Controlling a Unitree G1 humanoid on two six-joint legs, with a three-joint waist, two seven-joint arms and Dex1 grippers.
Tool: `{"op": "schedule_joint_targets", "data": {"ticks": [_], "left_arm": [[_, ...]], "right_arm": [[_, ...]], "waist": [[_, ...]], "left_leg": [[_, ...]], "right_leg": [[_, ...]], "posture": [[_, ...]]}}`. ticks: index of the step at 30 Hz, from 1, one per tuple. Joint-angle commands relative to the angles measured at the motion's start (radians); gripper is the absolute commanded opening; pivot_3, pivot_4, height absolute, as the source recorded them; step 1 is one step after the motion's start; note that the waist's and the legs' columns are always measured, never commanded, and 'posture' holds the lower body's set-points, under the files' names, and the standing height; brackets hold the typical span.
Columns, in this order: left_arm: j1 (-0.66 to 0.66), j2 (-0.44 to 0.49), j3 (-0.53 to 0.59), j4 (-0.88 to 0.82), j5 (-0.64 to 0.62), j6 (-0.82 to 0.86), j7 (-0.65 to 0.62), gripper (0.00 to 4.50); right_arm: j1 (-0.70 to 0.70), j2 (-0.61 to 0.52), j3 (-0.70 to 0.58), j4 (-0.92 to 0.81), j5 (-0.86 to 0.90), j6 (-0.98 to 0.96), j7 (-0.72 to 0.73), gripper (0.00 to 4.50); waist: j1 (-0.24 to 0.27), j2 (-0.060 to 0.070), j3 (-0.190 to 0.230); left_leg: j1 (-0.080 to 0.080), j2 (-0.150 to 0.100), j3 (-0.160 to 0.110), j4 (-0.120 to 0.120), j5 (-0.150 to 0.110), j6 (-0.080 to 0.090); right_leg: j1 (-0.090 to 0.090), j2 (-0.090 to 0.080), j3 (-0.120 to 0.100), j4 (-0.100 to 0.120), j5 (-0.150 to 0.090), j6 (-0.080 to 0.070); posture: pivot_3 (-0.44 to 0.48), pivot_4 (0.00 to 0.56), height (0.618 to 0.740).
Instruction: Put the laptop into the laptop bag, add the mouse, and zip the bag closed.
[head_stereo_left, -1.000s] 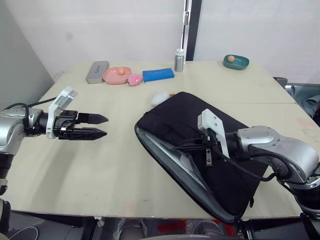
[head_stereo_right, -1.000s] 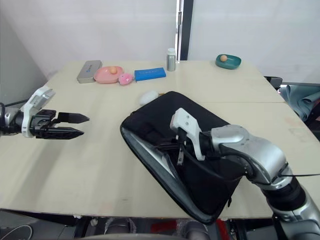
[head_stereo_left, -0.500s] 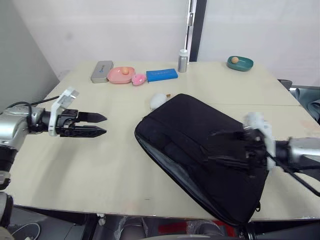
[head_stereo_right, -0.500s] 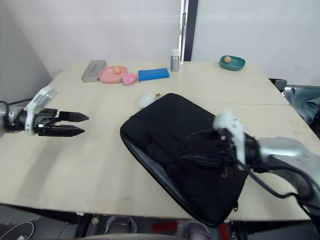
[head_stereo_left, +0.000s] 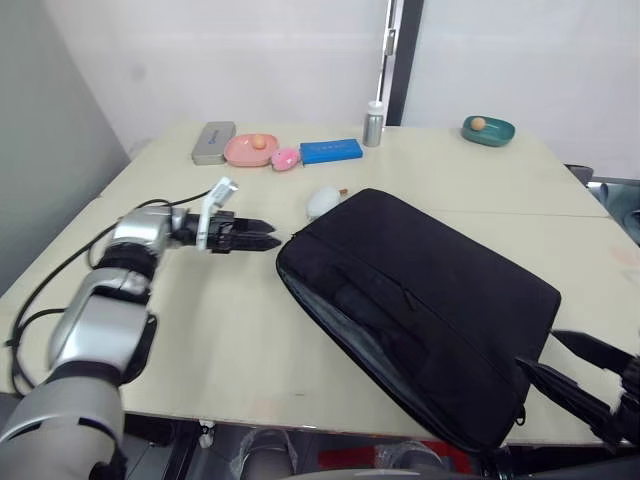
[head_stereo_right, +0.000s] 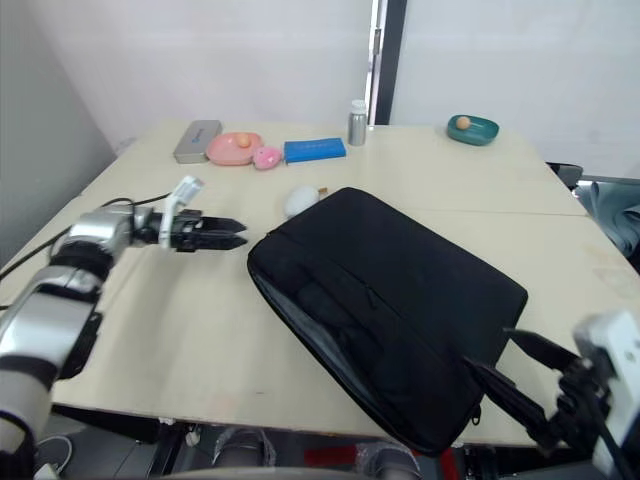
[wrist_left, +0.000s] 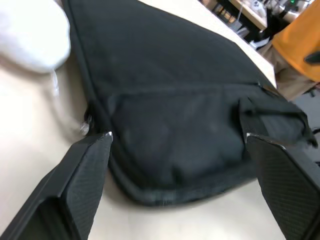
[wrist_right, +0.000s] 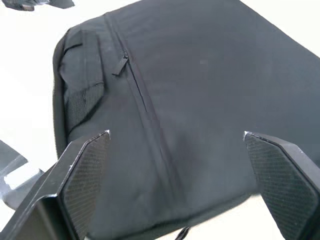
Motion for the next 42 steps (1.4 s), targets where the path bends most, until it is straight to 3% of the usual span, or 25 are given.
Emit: {"op": "schedule_joint_targets", "data": {"ticks": [1,6,11,16,23,29,35,38,42], "left_arm": [[-0.018,-0.031,-0.01,0.071,0.098,-0.093,-0.008,4.5],[-0.027,-0.077,0.046,0.138,0.145,-0.127,0.084,4.5],[-0.025,-0.078,0.073,0.135,0.175,-0.127,0.018,4.5],[-0.054,-0.021,0.09,0.097,0.112,0.015,-0.049,4.5],[-0.05,0.037,0.12,0.136,0.166,-0.034,-0.036,4.5],[-0.038,-0.027,0.099,0.128,0.216,-0.053,-0.02,4.5],[-0.019,-0.086,0.098,0.147,0.274,-0.099,0.076,4.5],[-0.027,-0.11,0.125,0.158,0.261,-0.067,0.093,3.71],[-0.027,-0.1,0.149,0.15,0.252,-0.037,0.059,2.27]], "right_arm": [[0.12,0.055,-0.067,-0.071,0.076,-0.106,-0.013,4.46],[0.267,0.069,-0.059,-0.078,0.109,-0.23,-0.022,4.46],[0.342,0.043,-0.032,-0.078,0.116,-0.304,-0.05,4.46],[0.357,0.018,0.013,-0.078,0.106,-0.334,-0.083,4.46],[0.342,-0.016,0.061,-0.073,0.094,-0.352,-0.118,4.46],[0.345,-0.027,0.07,-0.071,0.089,-0.368,-0.128,4.46],[0.384,-0.009,0.06,-0.077,0.089,-0.391,-0.116,4.46],[0.432,0.007,0.051,-0.078,0.097,-0.412,-0.088,4.5],[0.506,0.028,0.062,-0.078,0.134,-0.441,-0.046,4.5]], "waist": [[-0.009,-0.001,0.0],[-0.021,-0.002,0.001],[-0.02,-0.002,0.001],[-0.025,-0.001,0.001],[-0.026,-0.001,0.001],[-0.017,-0.001,0.001],[-0.02,-0.002,0.002],[-0.022,-0.001,0.002],[-0.02,-0.001,0.002]], "left_leg": [[0.0,0.0,0.0,-0.001,0.0,0.0],[-0.001,-0.001,-0.001,-0.004,-0.001,0.0],[0.001,-0.001,-0.002,-0.005,-0.001,0.0],[0.0,-0.002,-0.002,-0.007,-0.001,0.001],[0.0,-0.002,-0.002,-0.012,-0.001,0.0],[0.0,-0.004,-0.003,-0.012,-0.001,0.001],[0.0,-0.005,-0.003,-0.012,-0.001,0.001],[0.0,-0.006,-0.002,-0.012,-0.001,0.002],[0.0,-0.008,-0.003,-0.012,-0.001,0.003]], "right_leg": [[0.0,0.0,0.0,-0.002,0.0,0.0],[0.001,-0.001,-0.002,-0.007,0.0,0.001],[0.004,-0.003,-0.003,-0.007,0.0,0.002],[0.003,-0.003,-0.003,-0.01,-0.001,0.003],[0.003,-0.002,-0.005,-0.015,-0.001,0.003],[0.004,-0.004,-0.005,-0.015,-0.001,0.003],[0.004,-0.005,-0.005,-0.015,-0.001,0.004],[0.004,-0.007,-0.005,-0.015,-0.001,0.005],[0.005,-0.009,-0.005,-0.015,-0.002,0.006]], "posture": [[0.0,0.15,0.74],[0.0,0.15,0.74],[0.0,0.15,0.74],[0.0,0.15,0.74],[0.0,0.15,0.74],[0.0,0.15,0.74],[0.0,0.15,0.74],[0.0,0.15,0.74],[0.0,0.15,0.74]]}}
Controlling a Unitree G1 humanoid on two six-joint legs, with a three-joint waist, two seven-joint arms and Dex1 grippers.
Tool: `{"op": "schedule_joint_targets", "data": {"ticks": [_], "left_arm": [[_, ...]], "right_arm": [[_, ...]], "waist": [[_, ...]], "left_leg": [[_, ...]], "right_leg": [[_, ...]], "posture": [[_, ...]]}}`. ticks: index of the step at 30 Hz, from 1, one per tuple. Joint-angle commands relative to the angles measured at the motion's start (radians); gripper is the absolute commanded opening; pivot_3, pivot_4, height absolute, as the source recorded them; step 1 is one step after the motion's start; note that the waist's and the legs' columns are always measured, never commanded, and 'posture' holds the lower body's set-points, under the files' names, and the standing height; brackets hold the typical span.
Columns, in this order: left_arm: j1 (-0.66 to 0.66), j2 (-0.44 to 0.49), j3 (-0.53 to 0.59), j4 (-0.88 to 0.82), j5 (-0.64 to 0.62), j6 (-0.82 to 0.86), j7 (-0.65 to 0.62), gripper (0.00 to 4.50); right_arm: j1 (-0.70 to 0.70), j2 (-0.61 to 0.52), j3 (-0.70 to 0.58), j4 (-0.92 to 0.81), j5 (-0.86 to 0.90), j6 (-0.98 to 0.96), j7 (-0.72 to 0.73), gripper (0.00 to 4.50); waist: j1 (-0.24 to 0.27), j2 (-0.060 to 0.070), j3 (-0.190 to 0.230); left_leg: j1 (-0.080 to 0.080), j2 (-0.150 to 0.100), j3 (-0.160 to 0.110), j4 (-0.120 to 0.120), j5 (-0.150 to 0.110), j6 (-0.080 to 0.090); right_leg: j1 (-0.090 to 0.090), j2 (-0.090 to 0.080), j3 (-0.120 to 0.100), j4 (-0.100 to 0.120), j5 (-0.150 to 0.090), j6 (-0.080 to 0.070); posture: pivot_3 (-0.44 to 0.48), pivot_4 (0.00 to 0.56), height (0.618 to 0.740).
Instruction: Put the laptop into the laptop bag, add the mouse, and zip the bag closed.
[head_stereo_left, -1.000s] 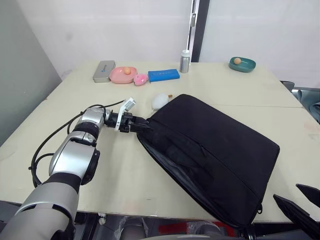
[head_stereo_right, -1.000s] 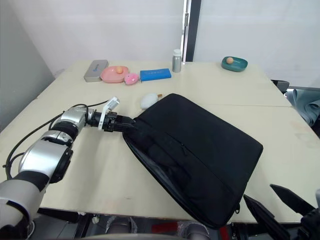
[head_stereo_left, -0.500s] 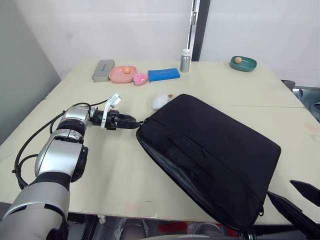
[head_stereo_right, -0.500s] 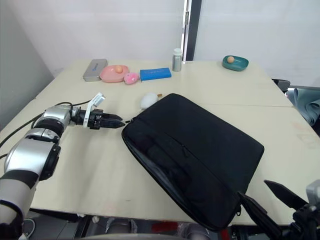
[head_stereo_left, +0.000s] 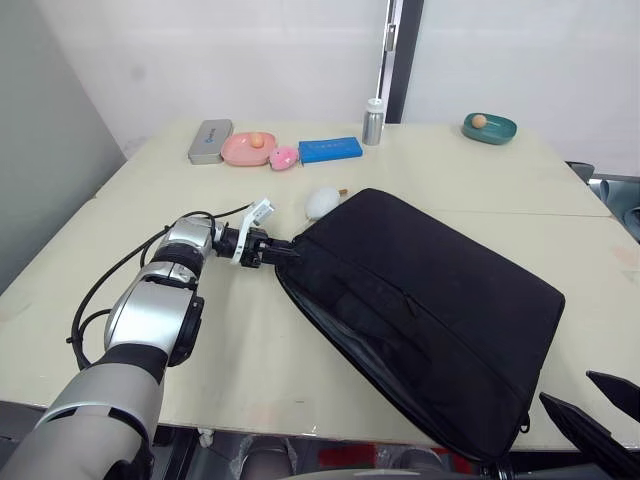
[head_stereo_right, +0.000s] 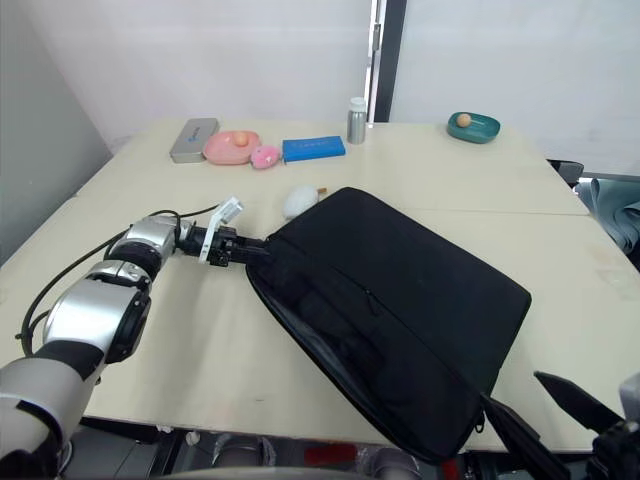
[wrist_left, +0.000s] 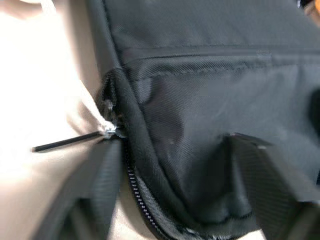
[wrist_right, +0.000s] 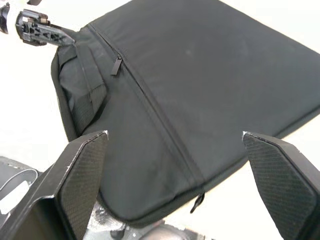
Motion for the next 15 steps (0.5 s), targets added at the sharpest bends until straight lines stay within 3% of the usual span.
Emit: {"op": "schedule_joint_targets", "data": {"ticks": [1,3,9,15], "left_arm": [[0.003,0.014,0.027,-0.005,-0.001,0.01,-0.001,1.89],[0.012,0.022,0.044,-0.016,-0.005,0.002,0.031,1.27],[0.06,0.049,0.068,-0.101,-0.035,0.06,-0.051,1.27],[0.165,0.094,0.067,-0.307,-0.075,0.176,-0.081,1.27]], "right_arm": [[0.067,0.029,0.002,-0.017,0.05,-0.029,0.059,4.5],[0.094,0.047,0.037,-0.013,0.06,-0.012,0.074,4.5],[0.073,0.008,0.124,0.094,0.064,0.05,0.058,4.5],[-0.067,-0.062,0.247,0.254,0.069,0.157,0.015,4.5]], "waist": [[0.0,0.0,0.0],[0.0,0.0,0.0],[-0.01,0.0,0.0],[-0.019,0.001,0.001]], "left_leg": [[0.0,-0.001,0.0,0.0,0.0,0.0],[0.0,-0.002,0.0,-0.001,0.0,0.001],[-0.001,-0.007,0.0,-0.003,0.0,0.003],[-0.001,-0.007,0.0,-0.005,0.0,0.003]], "right_leg": [[0.0,-0.001,0.0,0.0,0.0,0.0],[0.0,-0.002,0.0,-0.001,-0.001,0.001],[0.0,-0.006,0.0,-0.002,-0.001,0.003],[0.0,-0.006,-0.001,-0.003,-0.001,0.003]], "posture": [[0.0,0.15,0.74],[0.0,0.15,0.74],[0.0,0.15,0.74],[0.0,0.15,0.74]]}}
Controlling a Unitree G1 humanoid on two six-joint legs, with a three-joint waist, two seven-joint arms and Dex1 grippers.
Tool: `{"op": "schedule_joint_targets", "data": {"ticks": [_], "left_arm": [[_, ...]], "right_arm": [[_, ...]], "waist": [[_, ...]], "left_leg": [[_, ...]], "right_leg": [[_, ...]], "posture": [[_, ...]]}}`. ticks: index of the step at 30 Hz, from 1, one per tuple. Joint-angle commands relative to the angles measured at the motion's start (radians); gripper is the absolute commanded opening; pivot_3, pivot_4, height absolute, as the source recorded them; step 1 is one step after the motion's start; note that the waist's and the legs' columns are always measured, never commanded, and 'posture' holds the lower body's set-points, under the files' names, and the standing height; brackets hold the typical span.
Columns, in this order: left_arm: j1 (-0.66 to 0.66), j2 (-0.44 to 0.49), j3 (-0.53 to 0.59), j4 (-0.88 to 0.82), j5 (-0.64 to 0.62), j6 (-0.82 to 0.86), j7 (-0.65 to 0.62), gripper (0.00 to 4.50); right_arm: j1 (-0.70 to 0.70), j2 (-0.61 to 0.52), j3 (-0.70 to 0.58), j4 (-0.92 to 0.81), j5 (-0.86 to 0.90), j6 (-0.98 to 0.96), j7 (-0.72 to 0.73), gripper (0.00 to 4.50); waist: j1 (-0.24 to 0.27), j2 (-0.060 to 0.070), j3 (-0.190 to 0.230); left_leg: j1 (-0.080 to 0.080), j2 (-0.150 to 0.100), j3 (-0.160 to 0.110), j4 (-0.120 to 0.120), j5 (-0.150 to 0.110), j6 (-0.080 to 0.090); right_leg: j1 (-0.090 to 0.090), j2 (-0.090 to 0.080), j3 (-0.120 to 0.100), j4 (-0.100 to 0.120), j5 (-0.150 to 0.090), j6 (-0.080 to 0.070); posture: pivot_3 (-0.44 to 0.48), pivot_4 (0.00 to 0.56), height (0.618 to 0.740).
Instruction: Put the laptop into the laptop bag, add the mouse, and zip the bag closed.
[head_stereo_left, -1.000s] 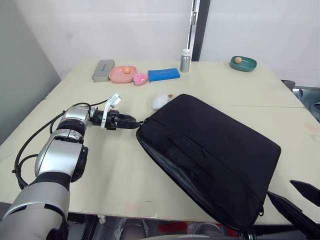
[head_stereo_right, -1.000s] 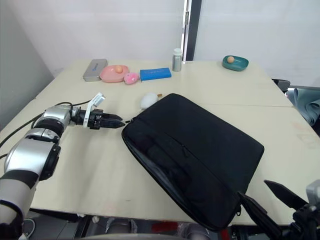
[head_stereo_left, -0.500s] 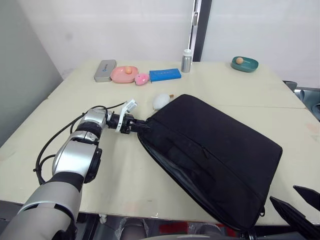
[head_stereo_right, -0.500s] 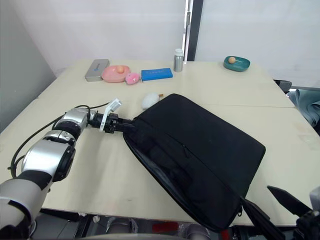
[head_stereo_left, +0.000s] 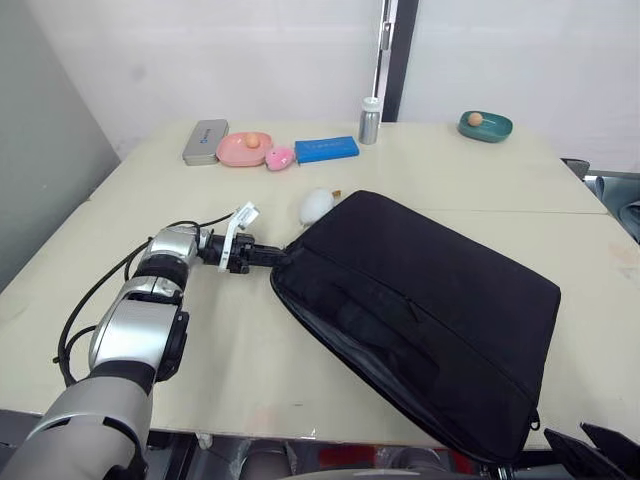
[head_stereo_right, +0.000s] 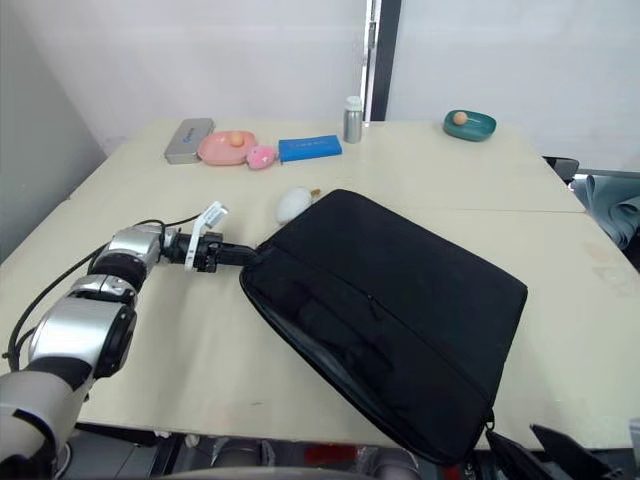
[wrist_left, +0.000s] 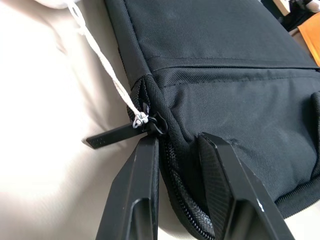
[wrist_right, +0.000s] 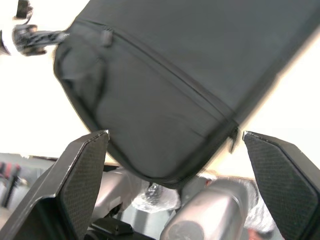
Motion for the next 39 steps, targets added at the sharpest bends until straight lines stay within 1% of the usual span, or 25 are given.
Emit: {"op": "schedule_joint_targets", "data": {"ticks": [1,6,9,11,15,17,20,23,28,29,36,39], "left_arm": [[0.059,0.05,0.014,-0.166,-0.045,0.086,-0.031,1.27],[0.157,0.094,0.017,-0.359,-0.097,0.2,-0.013,1.27],[0.227,0.133,0.022,-0.481,-0.134,0.282,0.007,1.27],[0.258,0.148,0.03,-0.537,-0.157,0.315,0.026,1.27],[0.291,0.161,0.04,-0.601,-0.194,0.351,0.062,1.27],[0.301,0.163,0.044,-0.62,-0.209,0.361,0.081,1.23],[0.312,0.166,0.046,-0.64,-0.23,0.37,0.101,1.23],[0.325,0.169,0.044,-0.654,-0.25,0.375,0.116,1.23],[0.34,0.165,0.038,-0.659,-0.275,0.385,0.134,1.23],[0.341,0.165,0.036,-0.658,-0.278,0.385,0.136,1.23],[0.312,0.151,0.047,-0.558,-0.275,0.367,0.174,1.23],[0.306,0.154,0.04,-0.549,-0.28,0.359,0.17,1.23]], "right_arm": [[-0.064,-0.039,0.066,0.047,0.011,0.063,-0.034,4.5],[-0.159,-0.069,0.139,0.077,0.001,0.123,-0.079,4.5],[-0.267,-0.088,0.17,0.16,0.007,0.153,-0.103,4.5],[-0.327,-0.1,0.173,0.195,0.023,0.173,-0.12,4.5],[-0.387,-0.117,0.186,0.206,0.027,0.216,-0.117,4.5],[-0.404,-0.122,0.188,0.213,0.026,0.232,-0.114,3.98],[-0.423,-0.128,0.186,0.235,0.021,0.253,-0.118,3.06],[-0.429,-0.13,0.167,0.237,0.029,0.263,-0.102,1.94],[-0.438,-0.137,0.117,0.246,0.055,0.271,-0.09,0.29],[-0.441,-0.137,0.112,0.248,0.056,0.274,-0.09,0.03],[-0.463,-0.148,0.068,0.261,0.068,0.28,-0.072,0.03],[-0.493,-0.162,0.073,0.268,0.055,0.287,-0.084,0.03]], "waist": [[-0.005,0.0,0.0],[-0.008,0.0,0.0],[-0.01,0.0,0.0],[-0.011,0.0,0.0],[-0.003,0.001,0.0],[-0.001,0.001,0.0],[-0.003,0.001,0.0],[-0.004,0.001,-0.001],[-0.006,0.001,-0.001],[-0.006,0.001,-0.001],[-0.005,0.001,-0.001],[-0.004,0.001,-0.001]], "left_leg": [[0.0,0.0,0.0,0.0,0.0,0.0],[0.001,0.0,0.0,0.001,0.0,0.0],[0.002,0.0,0.0,0.001,0.0,0.0],[0.002,-0.001,0.0,0.002,0.0,0.0],[0.002,-0.001,-0.001,0.002,0.001,0.001],[0.002,-0.001,-0.001,0.003,0.001,0.001],[0.002,-0.001,-0.001,0.004,0.001,0.001],[0.002,-0.001,-0.001,0.004,0.001,0.001],[0.002,0.0,-0.001,0.004,0.001,0.001],[0.002,0.0,-0.001,0.004,0.001,0.001],[0.002,0.0,-0.001,0.005,0.001,0.001],[0.002,0.0,-0.001,0.005,0.001,0.001]], "right_leg": [[0.0,0.0,0.0,0.0,0.0,0.0],[0.001,0.0,0.0,0.002,0.0,0.0],[0.002,0.0,0.0,0.001,0.0,0.0],[0.003,0.0,0.0,0.001,0.0,0.0],[0.003,0.0,0.0,0.003,0.0,0.0],[0.004,-0.001,0.0,0.003,0.0,0.0],[0.004,-0.001,0.0,0.003,0.0,0.0],[0.004,0.0,0.0,0.003,0.0,0.0],[0.004,0.0,0.0,0.003,0.0,-0.001],[0.004,0.0,0.0,0.003,0.0,-0.001],[0.004,0.0,0.0,0.004,0.0,0.0],[0.004,0.0,0.0,0.004,0.0,0.0]], "posture": [[0.0,0.15,0.74],[0.0,0.15,0.74],[0.0,0.15,0.74],[0.0,0.15,0.74],[0.0,0.15,0.74],[0.0,0.15,0.74],[0.0,0.15,0.74],[0.0,0.15,0.74],[0.0,0.15,0.74],[0.0,0.15,0.74],[0.0,0.15,0.74],[0.0,0.15,0.74]]}}
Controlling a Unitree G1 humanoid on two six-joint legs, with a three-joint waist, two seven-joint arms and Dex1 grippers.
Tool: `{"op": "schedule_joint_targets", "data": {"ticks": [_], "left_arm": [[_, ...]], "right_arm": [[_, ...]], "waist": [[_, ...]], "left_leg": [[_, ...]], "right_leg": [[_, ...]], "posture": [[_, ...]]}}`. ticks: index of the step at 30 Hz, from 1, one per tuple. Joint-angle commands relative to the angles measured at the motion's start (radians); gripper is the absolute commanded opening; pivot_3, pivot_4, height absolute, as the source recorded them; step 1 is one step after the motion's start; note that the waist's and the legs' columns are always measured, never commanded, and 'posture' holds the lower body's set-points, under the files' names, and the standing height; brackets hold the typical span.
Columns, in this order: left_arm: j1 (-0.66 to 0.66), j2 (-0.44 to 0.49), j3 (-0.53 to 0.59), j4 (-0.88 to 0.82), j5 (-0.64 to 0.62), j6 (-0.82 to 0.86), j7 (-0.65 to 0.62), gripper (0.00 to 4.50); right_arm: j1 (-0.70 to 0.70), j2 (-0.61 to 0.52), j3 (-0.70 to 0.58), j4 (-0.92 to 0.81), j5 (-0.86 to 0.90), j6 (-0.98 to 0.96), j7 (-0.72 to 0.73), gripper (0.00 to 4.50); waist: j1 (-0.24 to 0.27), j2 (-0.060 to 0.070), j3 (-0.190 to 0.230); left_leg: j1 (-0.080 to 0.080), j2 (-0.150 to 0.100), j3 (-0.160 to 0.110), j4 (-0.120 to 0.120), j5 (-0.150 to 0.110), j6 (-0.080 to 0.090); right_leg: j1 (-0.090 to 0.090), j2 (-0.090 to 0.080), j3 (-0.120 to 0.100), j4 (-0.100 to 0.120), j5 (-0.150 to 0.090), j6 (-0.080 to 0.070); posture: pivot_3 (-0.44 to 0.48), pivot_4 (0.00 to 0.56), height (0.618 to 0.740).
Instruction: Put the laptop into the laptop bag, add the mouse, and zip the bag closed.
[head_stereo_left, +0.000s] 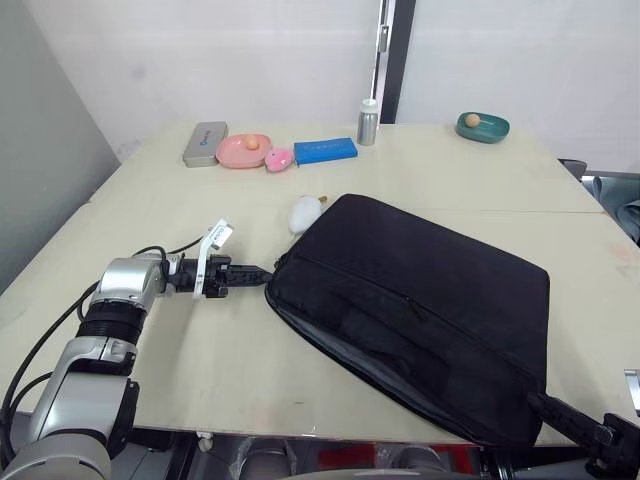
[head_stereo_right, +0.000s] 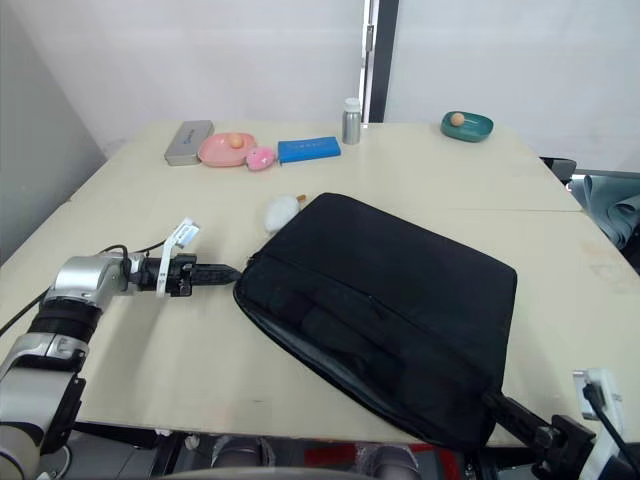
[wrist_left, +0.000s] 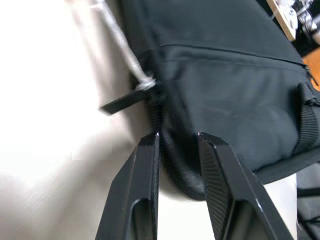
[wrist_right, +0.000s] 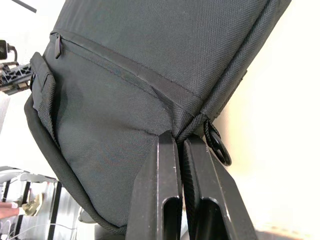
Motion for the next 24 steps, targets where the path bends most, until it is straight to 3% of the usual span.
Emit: {"op": "schedule_joint_targets", "data": {"ticks": [1,10,20,24], "left_arm": [[-0.027,0.011,0.017,0.0,-0.017,-0.017,-0.004,1.23],[-0.01,0.048,0.025,-0.003,-0.022,-0.015,0.017,1.23],[-0.011,-0.028,0.045,0.029,-0.054,0.033,0.101,1.23],[-0.029,-0.069,0.05,0.055,-0.037,-0.001,0.146,2.49]], "right_arm": [[-0.04,-0.027,-0.034,-0.011,0.013,-0.004,0.009,0.03],[-0.275,-0.128,0.031,0.019,-0.038,0.054,-0.053,0.03],[-0.315,-0.106,0.055,0.021,-0.075,0.063,-0.036,0.03],[-0.311,-0.097,0.052,0.014,-0.083,0.065,-0.035,0.0]], "waist": [[0.0,0.0,0.0],[-0.003,0.001,0.0],[0.007,0.001,0.0],[0.011,0.001,0.0]], "left_leg": [[0.0,0.0,0.0,0.0,0.0,0.0],[0.0,0.0,0.0,0.004,0.0,0.0],[-0.001,0.0,0.0,0.006,0.001,0.001],[0.0,0.0,0.0,0.008,0.0,0.002]], "right_leg": [[0.0,0.0,0.0,0.0,0.0,0.0],[0.0,0.0,0.001,0.003,0.001,0.0],[0.0,0.0,0.001,0.003,0.001,0.0],[0.001,-0.001,0.001,0.004,0.002,0.0]], "posture": [[0.0,0.15,0.74],[0.0,0.15,0.74],[0.0,0.15,0.74],[0.0,0.15,0.74]]}}
